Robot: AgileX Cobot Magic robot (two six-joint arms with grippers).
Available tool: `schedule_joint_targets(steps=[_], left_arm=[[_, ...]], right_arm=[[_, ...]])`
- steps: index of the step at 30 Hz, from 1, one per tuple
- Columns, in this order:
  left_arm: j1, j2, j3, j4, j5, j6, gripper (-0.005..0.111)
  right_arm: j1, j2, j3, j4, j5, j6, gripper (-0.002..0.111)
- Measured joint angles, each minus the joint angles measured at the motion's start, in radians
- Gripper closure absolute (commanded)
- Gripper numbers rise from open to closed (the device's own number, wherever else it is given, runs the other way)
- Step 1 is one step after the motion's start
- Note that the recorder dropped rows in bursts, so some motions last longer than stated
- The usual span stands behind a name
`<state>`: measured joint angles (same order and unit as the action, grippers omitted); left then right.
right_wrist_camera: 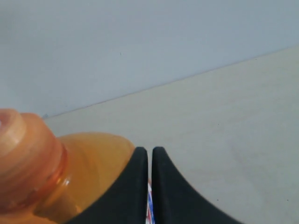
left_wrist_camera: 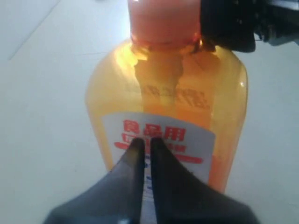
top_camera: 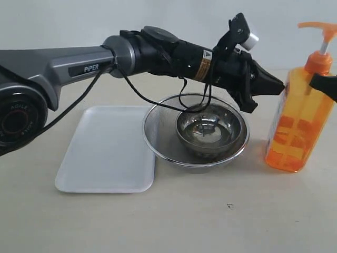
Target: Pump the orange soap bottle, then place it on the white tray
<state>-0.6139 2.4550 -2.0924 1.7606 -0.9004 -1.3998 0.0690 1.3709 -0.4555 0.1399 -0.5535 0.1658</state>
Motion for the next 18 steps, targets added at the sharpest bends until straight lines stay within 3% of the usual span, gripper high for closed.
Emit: schedule_joint_targets(steps=[9, 18], left_arm=[[0.1, -0.049, 0.021, -0.006, -0.108, -0.096, 0.102], [0.167, -0.154, 0.025, -0.006, -0.297, -0.204, 0.102]], right_arm=[[0.0, 0.0, 0.0, 0.116, -0.005, -0.145, 0.108], [0.0, -0.092, 0.004, 0.219, 0.075, -0.232, 0.108]])
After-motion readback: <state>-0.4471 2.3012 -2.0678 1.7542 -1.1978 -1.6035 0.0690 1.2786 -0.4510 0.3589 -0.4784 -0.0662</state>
